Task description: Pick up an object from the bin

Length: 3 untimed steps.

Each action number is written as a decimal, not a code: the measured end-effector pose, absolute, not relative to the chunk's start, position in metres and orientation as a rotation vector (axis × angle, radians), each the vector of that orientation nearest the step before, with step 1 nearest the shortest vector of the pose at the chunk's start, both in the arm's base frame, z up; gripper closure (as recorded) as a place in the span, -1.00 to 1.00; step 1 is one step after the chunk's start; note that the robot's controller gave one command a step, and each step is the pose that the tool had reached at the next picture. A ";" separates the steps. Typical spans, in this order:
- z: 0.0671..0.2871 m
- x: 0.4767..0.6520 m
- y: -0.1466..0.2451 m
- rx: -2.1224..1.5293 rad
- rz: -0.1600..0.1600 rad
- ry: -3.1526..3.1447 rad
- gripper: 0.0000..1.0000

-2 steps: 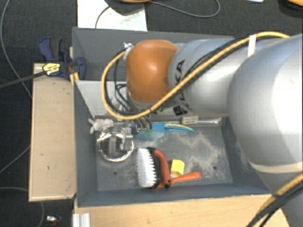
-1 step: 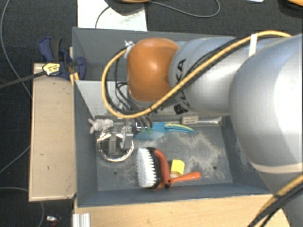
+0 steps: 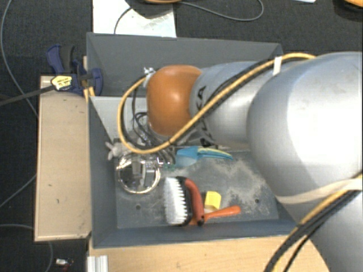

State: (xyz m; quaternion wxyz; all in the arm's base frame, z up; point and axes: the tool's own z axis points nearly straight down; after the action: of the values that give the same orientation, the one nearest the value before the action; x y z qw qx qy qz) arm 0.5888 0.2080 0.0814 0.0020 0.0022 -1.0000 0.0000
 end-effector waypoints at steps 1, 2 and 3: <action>0.046 0.590 0.211 0.008 -0.002 -3.138 -1.00; 0.056 0.590 0.212 0.009 -0.003 -3.143 -1.00; 0.069 0.590 0.214 0.010 -0.003 -3.142 -1.00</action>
Offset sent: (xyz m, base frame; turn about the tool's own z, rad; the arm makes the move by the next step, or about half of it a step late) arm 0.0000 0.0000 0.0000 0.0000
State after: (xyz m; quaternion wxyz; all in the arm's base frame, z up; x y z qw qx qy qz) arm 0.5899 0.2142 0.0687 -0.0003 0.0033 -1.0000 -0.0010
